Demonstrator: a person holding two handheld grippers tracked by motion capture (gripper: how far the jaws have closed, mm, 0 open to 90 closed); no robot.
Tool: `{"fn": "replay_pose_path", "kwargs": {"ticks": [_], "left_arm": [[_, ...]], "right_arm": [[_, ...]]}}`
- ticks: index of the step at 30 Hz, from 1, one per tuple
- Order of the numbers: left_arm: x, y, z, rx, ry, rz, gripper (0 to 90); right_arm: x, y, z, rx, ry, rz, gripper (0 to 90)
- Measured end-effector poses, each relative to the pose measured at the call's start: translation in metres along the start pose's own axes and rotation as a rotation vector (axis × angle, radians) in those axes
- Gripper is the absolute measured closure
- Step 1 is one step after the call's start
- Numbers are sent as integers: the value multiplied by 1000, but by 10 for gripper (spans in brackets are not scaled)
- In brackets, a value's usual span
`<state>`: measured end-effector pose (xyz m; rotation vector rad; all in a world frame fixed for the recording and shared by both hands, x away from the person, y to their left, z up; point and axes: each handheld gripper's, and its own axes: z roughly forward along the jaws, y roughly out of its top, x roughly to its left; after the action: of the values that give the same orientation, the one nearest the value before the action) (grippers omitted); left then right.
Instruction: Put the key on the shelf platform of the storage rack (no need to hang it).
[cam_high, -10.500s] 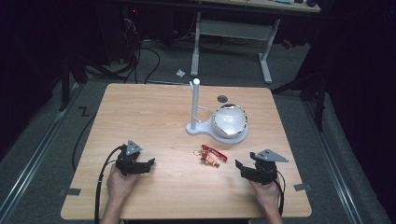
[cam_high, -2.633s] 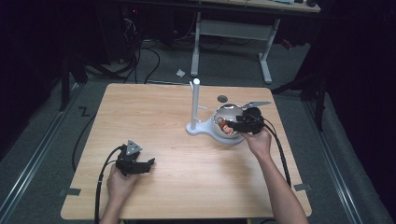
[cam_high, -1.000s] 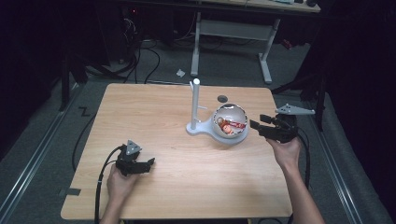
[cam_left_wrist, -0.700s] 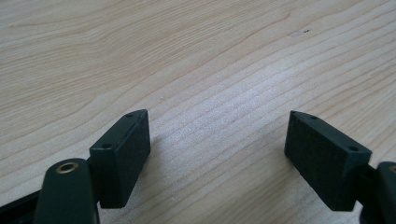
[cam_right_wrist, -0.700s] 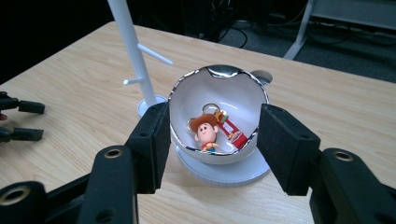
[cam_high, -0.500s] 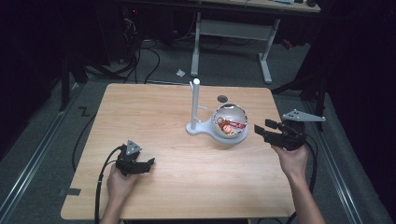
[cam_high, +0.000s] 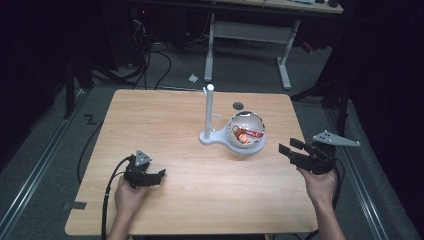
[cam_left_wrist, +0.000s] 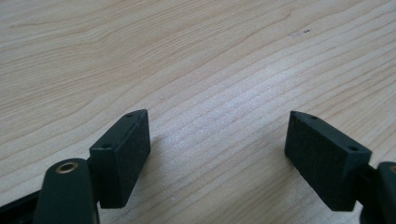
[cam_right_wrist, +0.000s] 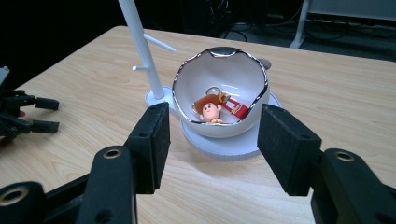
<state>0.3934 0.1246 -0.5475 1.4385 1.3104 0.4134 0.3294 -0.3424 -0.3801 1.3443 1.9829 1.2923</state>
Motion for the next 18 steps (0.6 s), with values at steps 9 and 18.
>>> {"fn": "replay_pose_path", "kwargs": {"ticks": [9, 18], "left_arm": [[0, 0, 0, 0, 1, 1, 227], [0, 0, 0, 0, 1, 1, 227]], "right_arm": [[9, -15, 1, 19, 12, -8, 448], [19, -30, 9, 30, 42, -14, 450]]}}
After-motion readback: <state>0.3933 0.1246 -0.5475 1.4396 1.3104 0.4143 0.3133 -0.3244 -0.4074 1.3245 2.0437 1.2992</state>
